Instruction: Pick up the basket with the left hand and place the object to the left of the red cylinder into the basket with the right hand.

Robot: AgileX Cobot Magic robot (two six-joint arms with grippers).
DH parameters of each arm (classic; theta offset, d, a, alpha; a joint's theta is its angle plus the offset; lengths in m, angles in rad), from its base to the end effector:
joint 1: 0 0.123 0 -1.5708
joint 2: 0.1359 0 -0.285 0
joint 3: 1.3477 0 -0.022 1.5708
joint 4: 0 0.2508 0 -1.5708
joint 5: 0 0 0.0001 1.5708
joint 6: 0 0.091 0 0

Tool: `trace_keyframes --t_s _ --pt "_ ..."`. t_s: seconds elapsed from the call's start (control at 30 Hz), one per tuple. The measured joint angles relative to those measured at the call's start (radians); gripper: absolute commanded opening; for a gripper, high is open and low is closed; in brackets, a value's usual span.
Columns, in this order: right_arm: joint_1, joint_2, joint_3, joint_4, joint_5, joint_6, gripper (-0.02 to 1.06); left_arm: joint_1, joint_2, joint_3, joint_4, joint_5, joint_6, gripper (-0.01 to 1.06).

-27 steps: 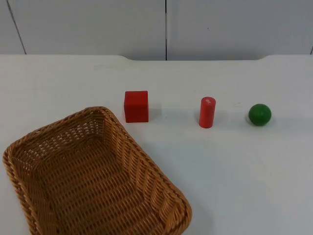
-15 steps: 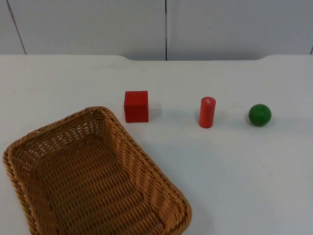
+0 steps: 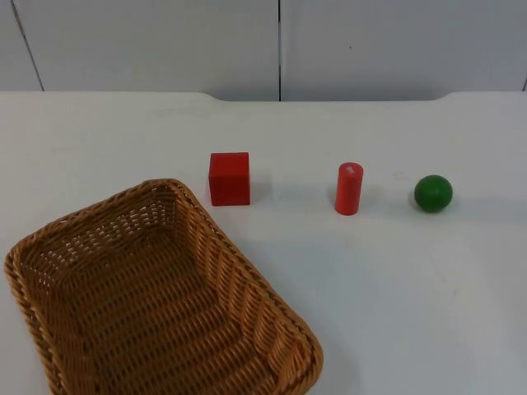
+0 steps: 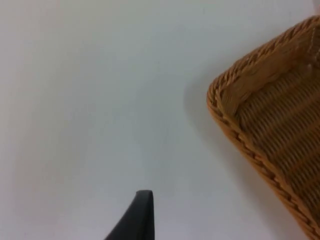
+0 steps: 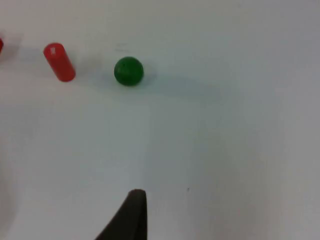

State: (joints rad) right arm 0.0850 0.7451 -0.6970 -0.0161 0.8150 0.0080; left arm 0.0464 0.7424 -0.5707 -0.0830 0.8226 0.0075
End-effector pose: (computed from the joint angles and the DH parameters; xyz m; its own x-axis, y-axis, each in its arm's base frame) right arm 0.1329 0.0102 0.3108 -0.6976 -0.0625 -0.7138 -0.0787 0.9968 -0.0104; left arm 0.1259 0.0003 0.2716 -0.7844 -0.0854 -0.6143 -0.0473 0.9958 -0.0780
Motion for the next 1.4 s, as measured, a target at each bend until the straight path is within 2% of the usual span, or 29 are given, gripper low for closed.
trace_keyframes --t_s 0.23,0.63,0.83,0.97,1.1,1.23,1.4 --pt "0.000 0.072 0.000 -0.001 0.000 0.000 1.05 0.000 0.052 0.000 -0.018 -0.002 0.000 1.05" --pt "0.000 0.076 0.000 -0.001 0.000 -0.002 1.05 0.000 0.056 0.000 -0.056 0.020 0.000 1.05" --pt "0.000 0.076 0.000 -0.001 0.000 -0.002 1.05 0.000 0.136 0.000 -0.091 0.015 -0.008 1.05" --pt "0.000 0.076 0.000 -0.001 -0.002 -0.002 1.05 0.000 0.308 -0.006 -0.108 -0.061 -0.008 0.99" --pt "0.000 0.078 0.000 -0.001 -0.002 -0.002 1.05 0.000 0.445 -0.027 -0.145 -0.111 -0.008 0.97" --pt "0.000 0.080 0.000 -0.001 -0.002 -0.002 1.05 0.000 0.563 -0.049 -0.180 -0.137 -0.008 0.92" --pt "0.000 0.080 0.000 -0.001 -0.002 -0.002 1.05 0.000 0.682 -0.060 -0.251 -0.192 0.010 0.91"
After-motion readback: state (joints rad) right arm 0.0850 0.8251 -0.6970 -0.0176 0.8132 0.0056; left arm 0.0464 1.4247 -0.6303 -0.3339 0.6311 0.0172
